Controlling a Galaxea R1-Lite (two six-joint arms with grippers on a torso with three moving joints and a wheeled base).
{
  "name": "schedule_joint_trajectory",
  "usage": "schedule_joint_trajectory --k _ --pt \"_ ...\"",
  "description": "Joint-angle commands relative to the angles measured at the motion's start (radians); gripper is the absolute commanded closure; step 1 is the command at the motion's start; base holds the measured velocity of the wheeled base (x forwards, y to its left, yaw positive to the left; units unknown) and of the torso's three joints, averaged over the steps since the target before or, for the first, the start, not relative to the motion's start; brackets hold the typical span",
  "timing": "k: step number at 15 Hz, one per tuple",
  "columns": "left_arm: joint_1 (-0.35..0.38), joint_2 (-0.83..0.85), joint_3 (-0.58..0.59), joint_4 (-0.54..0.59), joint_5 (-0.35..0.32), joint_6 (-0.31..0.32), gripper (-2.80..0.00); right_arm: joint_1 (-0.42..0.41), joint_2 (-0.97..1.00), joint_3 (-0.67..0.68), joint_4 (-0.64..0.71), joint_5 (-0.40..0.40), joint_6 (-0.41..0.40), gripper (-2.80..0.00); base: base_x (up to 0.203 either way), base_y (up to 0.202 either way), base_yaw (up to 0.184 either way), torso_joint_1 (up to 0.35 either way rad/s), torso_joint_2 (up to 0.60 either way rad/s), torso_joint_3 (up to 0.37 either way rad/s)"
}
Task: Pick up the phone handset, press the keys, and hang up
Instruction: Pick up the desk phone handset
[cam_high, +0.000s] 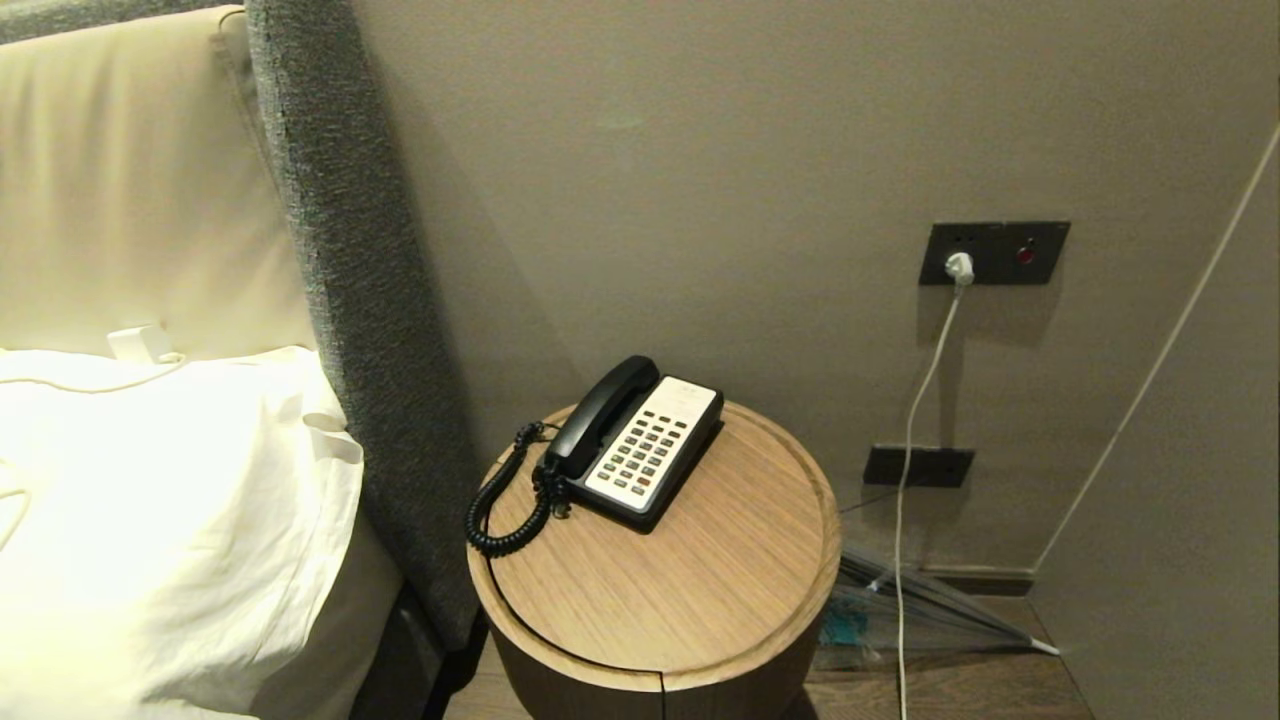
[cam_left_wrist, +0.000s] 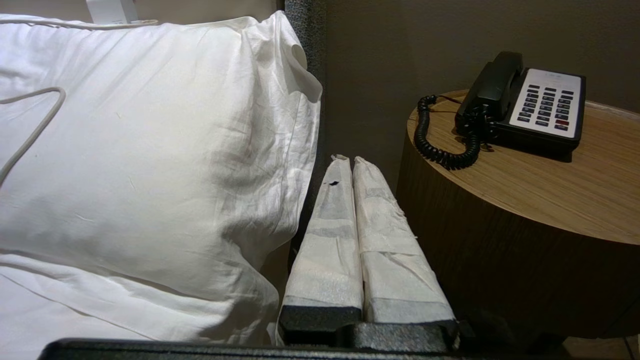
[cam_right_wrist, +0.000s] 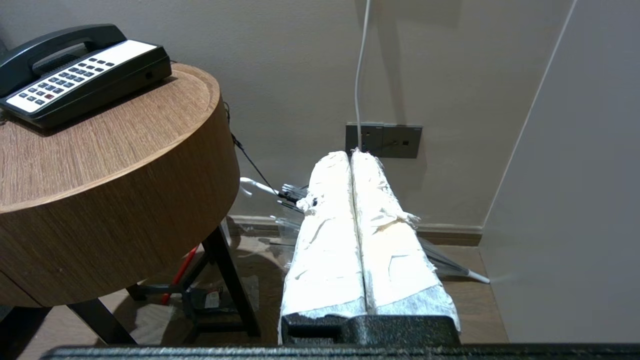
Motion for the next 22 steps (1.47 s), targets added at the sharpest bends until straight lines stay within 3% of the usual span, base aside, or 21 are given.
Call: schedule_joint_trajectory --k 1,22 --pt "0.001 0.001 0.04 -0.001 0.001 0.0 0.0 0.0 0.002 0.02 -0.001 0.001 0.0 0.0 0.0 0.0 0.0 0.0 0.0 0.0" --pt "0.001 0.001 0.04 -0.001 0.001 0.002 0.0 0.0 0.002 0.02 -0.003 -0.007 0.02 0.0 0.0 0.0 0.0 0.0 0.0 0.0"
